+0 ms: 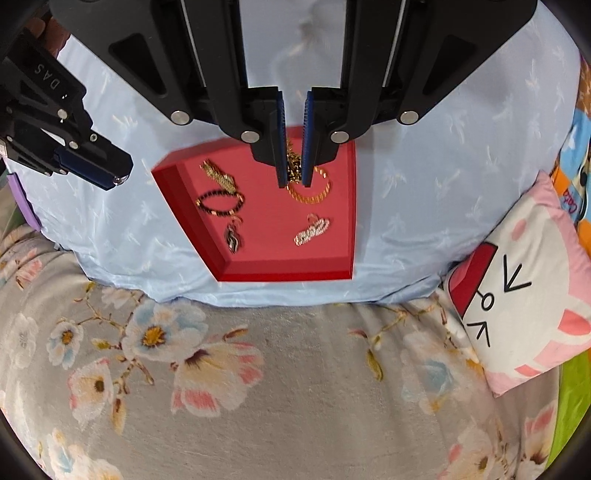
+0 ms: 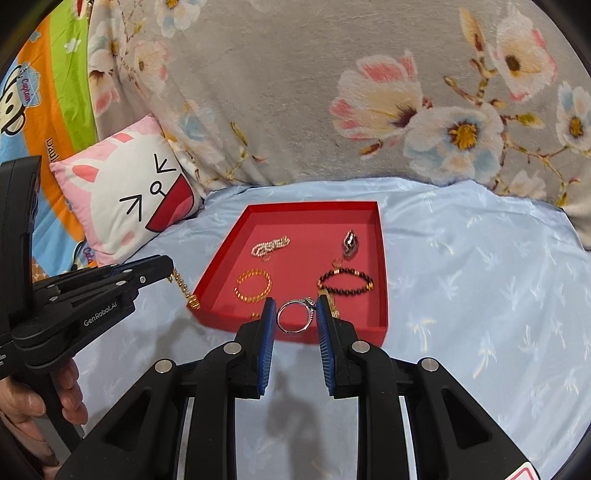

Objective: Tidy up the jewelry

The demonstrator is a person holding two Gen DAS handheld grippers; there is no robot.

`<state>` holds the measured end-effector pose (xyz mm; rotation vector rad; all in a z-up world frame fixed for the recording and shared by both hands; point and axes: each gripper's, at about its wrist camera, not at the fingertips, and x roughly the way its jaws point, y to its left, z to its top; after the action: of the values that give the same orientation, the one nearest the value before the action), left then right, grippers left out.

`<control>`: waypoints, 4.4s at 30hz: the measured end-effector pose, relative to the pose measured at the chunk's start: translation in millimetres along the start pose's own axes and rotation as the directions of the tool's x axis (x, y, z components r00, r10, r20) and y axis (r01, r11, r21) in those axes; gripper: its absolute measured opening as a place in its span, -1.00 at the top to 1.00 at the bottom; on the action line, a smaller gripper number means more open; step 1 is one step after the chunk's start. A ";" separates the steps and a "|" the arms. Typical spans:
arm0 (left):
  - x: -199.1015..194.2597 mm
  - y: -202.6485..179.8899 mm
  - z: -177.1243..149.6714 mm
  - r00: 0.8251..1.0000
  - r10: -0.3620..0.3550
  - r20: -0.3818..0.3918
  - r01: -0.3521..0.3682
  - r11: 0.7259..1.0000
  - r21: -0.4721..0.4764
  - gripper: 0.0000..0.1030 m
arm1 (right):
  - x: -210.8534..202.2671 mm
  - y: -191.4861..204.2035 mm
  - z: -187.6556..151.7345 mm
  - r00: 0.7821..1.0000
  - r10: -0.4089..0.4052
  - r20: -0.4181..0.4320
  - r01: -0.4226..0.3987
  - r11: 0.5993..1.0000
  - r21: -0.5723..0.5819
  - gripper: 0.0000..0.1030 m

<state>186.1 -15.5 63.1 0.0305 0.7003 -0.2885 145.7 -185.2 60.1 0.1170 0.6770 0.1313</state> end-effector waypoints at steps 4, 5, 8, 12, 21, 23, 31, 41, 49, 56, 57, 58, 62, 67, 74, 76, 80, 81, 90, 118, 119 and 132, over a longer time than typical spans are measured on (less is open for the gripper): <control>24.1 2.4 20.6 1.000 0.007 0.000 -0.007 1.000 -0.009 0.88 | 20.7 -3.6 21.3 1.000 0.007 0.004 -0.007 1.000 0.003 0.60; 32.0 2.4 25.7 1.000 0.009 -0.003 -0.009 1.000 -0.009 0.88 | 24.9 -4.6 25.7 1.000 0.005 0.006 -0.005 1.000 0.004 0.60; 50.7 1.9 36.4 1.000 0.015 -0.009 -0.015 1.000 -0.010 0.88 | 40.0 -8.4 39.9 1.000 0.007 0.008 -0.007 1.000 0.013 0.60; 71.5 1.8 45.8 1.000 0.018 -0.019 -0.019 1.000 -0.012 0.88 | 60.7 -12.0 53.6 1.000 0.006 0.005 -0.006 1.000 0.018 0.60; 113.7 2.7 58.4 0.999 0.029 -0.042 -0.029 0.999 -0.016 0.88 | 113.9 -23.9 67.2 0.999 0.010 -0.049 -0.008 0.999 0.042 0.60; 123.1 3.4 58.8 0.998 0.032 -0.051 -0.033 0.999 -0.016 0.88 | 126.0 -26.0 68.2 0.998 0.005 -0.063 -0.002 0.999 0.042 0.60; 149.8 7.8 55.5 0.996 0.037 -0.082 -0.040 0.999 -0.026 0.88 | 161.3 -29.7 65.0 0.994 -0.004 -0.110 0.009 0.999 0.041 0.60; 169.8 11.8 48.5 0.992 0.062 -0.107 -0.066 0.997 -0.028 0.86 | 184.3 -30.7 59.9 0.990 -0.018 -0.141 0.023 0.999 0.032 0.59; 164.3 16.3 45.1 0.990 0.096 -0.099 -0.101 0.994 -0.047 0.43 | 175.4 -28.0 58.6 0.993 -0.037 -0.114 0.040 0.999 0.022 0.40; 127.9 10.9 38.1 0.994 0.084 -0.068 -0.088 0.995 -0.052 0.33 | 133.2 -24.0 49.6 0.997 -0.029 -0.078 0.031 0.999 0.036 0.25; 122.0 9.4 36.4 0.995 0.081 -0.065 -0.084 0.995 -0.052 0.33 | 127.5 -22.9 47.6 0.997 -0.028 -0.074 0.031 0.999 0.038 0.25; 113.7 7.8 33.5 0.995 0.079 -0.060 -0.082 0.995 -0.054 0.33 | 120.9 -21.7 44.8 0.997 -0.029 -0.071 0.032 0.999 0.038 0.25; 91.1 0.8 22.9 0.996 0.067 -0.052 -0.070 0.997 -0.045 0.33 | 89.7 -16.8 30.7 0.997 -0.051 -0.049 0.053 0.998 0.036 0.25; 59.6 -9.0 3.4 0.997 0.064 -0.045 -0.066 0.997 -0.040 0.29 | 56.3 -13.3 9.9 0.997 -0.054 -0.051 0.057 0.997 0.059 0.22; 30.3 -14.6 -23.5 0.996 0.066 -0.060 -0.069 0.997 -0.041 0.09 | 23.1 -5.8 -24.0 0.995 -0.069 -0.069 0.073 0.995 0.065 0.09; 25.5 -17.7 -28.3 0.996 0.066 -0.061 -0.068 0.997 -0.034 0.09 | 19.3 -5.9 -30.0 0.995 -0.069 -0.076 0.074 0.995 0.070 0.09; 16.1 -23.0 -36.7 0.996 0.063 -0.066 -0.065 0.998 -0.025 0.08 | 11.1 -6.5 -38.4 0.994 -0.066 -0.088 0.074 0.993 0.090 0.08; 15.1 -23.7 -37.6 0.996 0.061 -0.067 -0.063 0.998 -0.023 0.08 | 9.3 -6.4 -39.6 0.994 -0.066 -0.090 0.074 0.993 0.093 0.05; 10.9 -28.2 -44.9 0.995 0.060 -0.081 -0.062 0.998 -0.022 0.00 | 0.0 -5.4 -35.2 0.994 -0.077 -0.077 0.084 0.992 0.095 -0.17; 45.3 -3.7 -16.0 0.988 0.098 -0.115 -0.103 0.994 -0.036 -0.24 | 46.0 -1.9 -7.0 0.987 -0.090 -0.133 0.101 0.992 0.079 -0.25; 45.4 -4.1 -15.9 0.988 0.103 -0.114 -0.107 0.994 -0.034 -0.27 | 46.0 -2.1 -7.2 0.987 -0.091 -0.133 0.103 0.991 0.080 -0.25; 41.3 -6.2 -15.5 0.983 0.153 -0.100 -0.156 0.988 -0.019 -0.52 | 42.3 -2.8 -6.6 0.986 -0.107 -0.127 0.117 0.990 0.075 -0.25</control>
<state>204.6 -29.9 25.2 0.0738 0.7947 -0.1292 174.4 -180.9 28.6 0.1510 0.8101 0.0024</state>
